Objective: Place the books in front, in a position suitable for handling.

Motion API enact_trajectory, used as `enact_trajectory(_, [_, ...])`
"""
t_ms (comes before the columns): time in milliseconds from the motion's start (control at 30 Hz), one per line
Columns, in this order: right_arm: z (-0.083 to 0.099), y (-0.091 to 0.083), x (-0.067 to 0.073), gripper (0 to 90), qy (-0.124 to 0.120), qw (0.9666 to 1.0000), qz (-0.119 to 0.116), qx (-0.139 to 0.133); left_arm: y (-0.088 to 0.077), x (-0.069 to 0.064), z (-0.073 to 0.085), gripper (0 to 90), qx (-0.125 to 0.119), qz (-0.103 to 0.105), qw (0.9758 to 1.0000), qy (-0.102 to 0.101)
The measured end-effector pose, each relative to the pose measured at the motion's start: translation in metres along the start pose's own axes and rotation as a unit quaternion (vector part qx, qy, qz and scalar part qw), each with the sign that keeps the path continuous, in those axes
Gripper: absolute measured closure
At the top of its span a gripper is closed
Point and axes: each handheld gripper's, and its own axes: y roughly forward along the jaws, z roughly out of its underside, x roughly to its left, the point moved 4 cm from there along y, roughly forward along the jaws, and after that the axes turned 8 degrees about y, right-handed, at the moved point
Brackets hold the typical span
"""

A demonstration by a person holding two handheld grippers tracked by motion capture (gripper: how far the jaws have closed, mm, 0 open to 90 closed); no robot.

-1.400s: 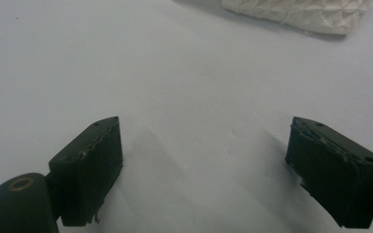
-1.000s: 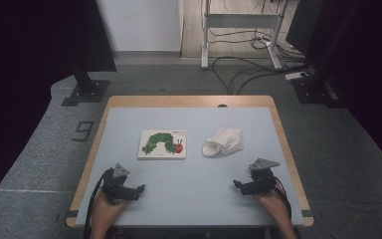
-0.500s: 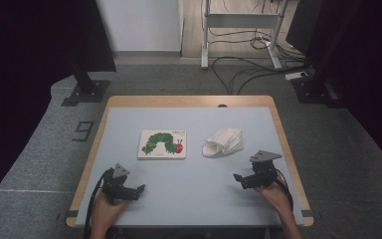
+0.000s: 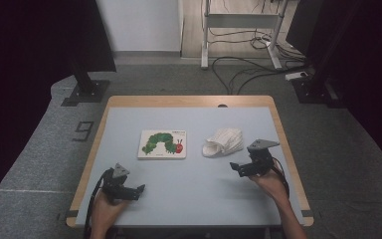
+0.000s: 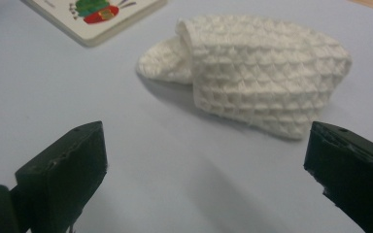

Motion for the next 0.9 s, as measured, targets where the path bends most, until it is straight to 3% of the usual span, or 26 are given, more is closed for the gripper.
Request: enact_trajectory(900, [-0.045, 0.055, -0.015, 0.0, 0.000, 0.9991, 0.030, 0.029, 0.000, 0.000, 0.000, 0.0, 0.000, 0.000, 1.0000, 0.000])
